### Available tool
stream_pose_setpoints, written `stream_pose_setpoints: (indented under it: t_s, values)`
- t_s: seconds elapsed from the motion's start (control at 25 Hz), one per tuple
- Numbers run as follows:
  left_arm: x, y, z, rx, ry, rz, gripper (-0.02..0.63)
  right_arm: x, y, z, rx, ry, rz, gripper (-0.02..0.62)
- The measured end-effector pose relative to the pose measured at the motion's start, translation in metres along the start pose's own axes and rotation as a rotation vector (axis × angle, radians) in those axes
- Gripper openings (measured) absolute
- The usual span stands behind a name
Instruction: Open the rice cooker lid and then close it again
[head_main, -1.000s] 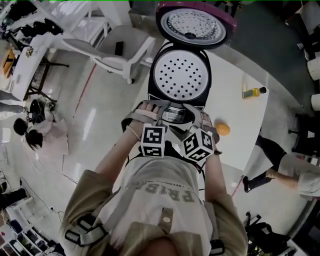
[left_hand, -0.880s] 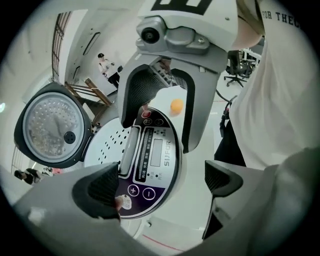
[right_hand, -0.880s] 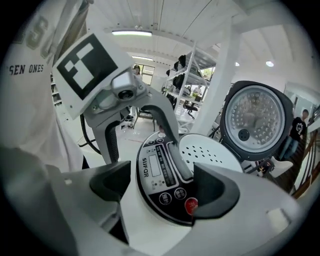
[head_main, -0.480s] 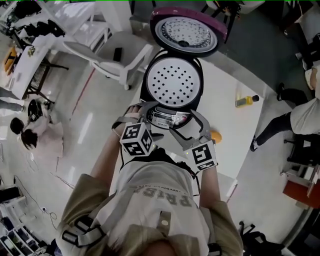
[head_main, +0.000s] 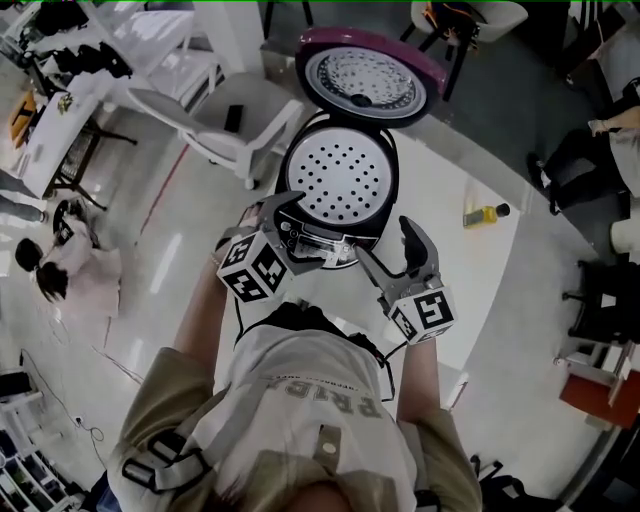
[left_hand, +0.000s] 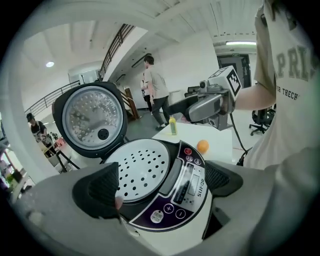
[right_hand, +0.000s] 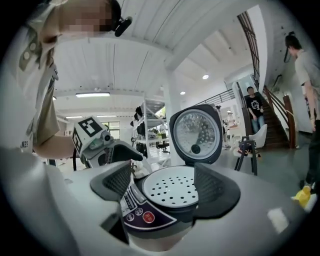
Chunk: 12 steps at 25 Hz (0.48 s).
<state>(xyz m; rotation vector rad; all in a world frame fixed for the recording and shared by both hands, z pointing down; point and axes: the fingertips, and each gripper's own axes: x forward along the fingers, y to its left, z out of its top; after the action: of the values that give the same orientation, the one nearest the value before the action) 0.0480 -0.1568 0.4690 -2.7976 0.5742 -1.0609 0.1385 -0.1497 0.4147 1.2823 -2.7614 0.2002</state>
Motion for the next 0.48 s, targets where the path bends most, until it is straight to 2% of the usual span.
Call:
stream_pose_setpoints:
  t_s: [0.28, 0.48]
  values:
    - [-0.004, 0.040, 0.009, -0.017, -0.052, 0.035, 0.546, 0.023, -0.011, 0.019, -0.020, -0.011, 0.014, 0.379]
    - [-0.008, 0.071, 0.013, -0.002, -0.065, 0.041, 0.546, 0.041, -0.025, 0.032, -0.010, -0.018, -0.010, 0.379]
